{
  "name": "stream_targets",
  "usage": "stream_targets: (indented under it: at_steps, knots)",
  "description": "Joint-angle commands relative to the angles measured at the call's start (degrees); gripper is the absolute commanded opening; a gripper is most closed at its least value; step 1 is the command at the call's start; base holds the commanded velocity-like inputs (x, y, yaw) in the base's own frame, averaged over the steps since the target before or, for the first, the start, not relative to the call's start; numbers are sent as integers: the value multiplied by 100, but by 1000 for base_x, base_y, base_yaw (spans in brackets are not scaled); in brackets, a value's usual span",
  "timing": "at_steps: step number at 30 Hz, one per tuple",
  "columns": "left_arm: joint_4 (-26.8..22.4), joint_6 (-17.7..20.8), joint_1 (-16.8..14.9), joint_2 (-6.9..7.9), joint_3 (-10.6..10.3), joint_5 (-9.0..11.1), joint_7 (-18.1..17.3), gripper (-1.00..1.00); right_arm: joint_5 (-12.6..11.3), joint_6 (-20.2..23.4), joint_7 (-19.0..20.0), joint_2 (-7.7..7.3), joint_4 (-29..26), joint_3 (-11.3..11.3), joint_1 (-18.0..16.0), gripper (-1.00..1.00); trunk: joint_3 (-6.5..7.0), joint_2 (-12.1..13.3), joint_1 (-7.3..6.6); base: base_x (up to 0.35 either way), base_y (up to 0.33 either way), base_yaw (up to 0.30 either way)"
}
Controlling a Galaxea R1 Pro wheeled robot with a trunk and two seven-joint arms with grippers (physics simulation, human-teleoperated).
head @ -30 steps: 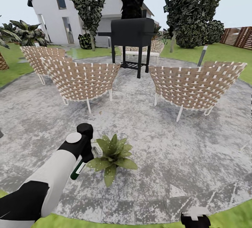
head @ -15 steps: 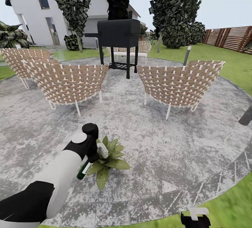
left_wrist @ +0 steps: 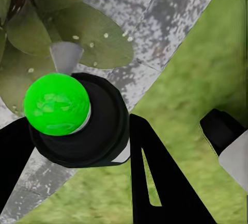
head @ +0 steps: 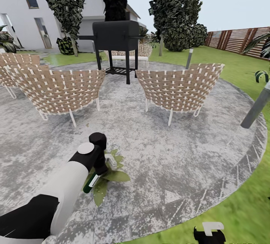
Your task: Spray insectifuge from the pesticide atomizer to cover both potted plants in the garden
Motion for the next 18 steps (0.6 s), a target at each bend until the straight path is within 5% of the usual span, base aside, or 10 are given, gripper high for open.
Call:
stream_targets:
  at_steps: [1, 9, 18]
  knots:
    - [-4, 60, -3, -1, -3, -51, -55, -100, -60, -17, -7, 0, 1, 50, -2, 100, -5, -2, -2, -92, -252, -9]
    - [-3, 63, 15, 14, -8, -43, -55, -100, -51, -17, -12, -8, 1, 50, -2, 100, -5, -2, -2, -63, -80, -1]
    - [-16, 75, 535, 76, 28, -60, -55, -100, -56, -17, -13, 0, 1, 50, -2, 100, -5, -2, -2, 0, 0, 0]
